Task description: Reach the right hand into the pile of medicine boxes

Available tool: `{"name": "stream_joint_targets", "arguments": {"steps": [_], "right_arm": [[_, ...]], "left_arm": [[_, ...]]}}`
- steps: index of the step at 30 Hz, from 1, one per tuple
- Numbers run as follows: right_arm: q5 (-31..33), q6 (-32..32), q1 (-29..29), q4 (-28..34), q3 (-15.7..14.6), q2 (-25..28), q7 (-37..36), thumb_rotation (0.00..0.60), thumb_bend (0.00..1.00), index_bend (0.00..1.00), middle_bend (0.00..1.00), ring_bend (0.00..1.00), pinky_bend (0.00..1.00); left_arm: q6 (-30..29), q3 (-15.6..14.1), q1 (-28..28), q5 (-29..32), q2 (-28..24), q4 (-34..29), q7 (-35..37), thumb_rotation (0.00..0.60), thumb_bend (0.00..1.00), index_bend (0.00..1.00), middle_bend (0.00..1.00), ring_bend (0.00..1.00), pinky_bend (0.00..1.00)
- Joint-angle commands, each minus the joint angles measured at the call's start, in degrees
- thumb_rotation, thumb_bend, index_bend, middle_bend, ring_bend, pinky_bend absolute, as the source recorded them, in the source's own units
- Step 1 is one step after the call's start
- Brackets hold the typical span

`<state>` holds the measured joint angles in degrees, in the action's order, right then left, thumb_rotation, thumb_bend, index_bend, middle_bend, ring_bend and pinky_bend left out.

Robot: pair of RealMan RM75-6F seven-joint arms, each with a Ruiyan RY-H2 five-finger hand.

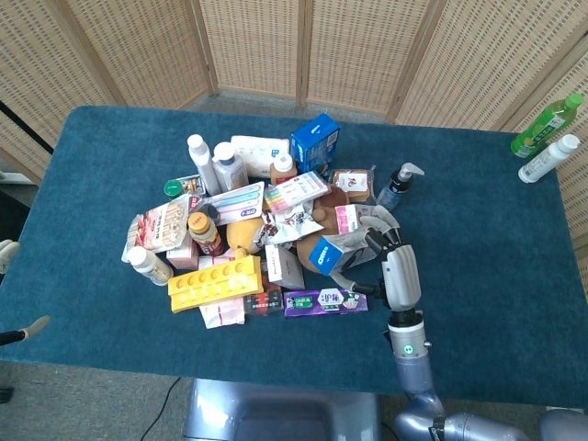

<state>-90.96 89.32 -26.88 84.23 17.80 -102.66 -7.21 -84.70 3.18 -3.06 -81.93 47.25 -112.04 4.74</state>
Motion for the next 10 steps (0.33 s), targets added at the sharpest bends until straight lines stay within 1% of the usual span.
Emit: {"name": "stream_joint_targets", "arguments": {"steps": [1, 5, 10], "right_arm": [[-0.28, -0.37, -1.10, 2.71, 1.34, 1.40, 2.33, 0.600, 0.00, 0.65, 0.72, 0.25, 0.16], [-0.25, -0.66, -1.90, 5.16, 2.18, 2.18, 4.38, 0.600, 0.00, 0.65, 0.72, 0.25, 0.16], [-0.11, -0.86, -2.47, 6.93, 2.34, 2.60, 6.16, 0.600, 0.00, 0.65, 0.72, 0.25, 0.16]], "left_arm": [[-0.09, -0.02, 0.04, -0.12, -0.04, -0.02, 0.13, 0.600, 0.00, 0.00, 0.00, 0.00, 0.00], [-0.14, -0.07, 0.10, -0.25, -0.13, -0.01, 0.35, 0.600, 0.00, 0.00, 0.00, 0.00, 0.00], [-0.25, -0.08, 0.16, -0.38, -0.23, -0.01, 0.54, 0.600, 0.00, 0.00, 0.00, 0.00, 0.00]]}}
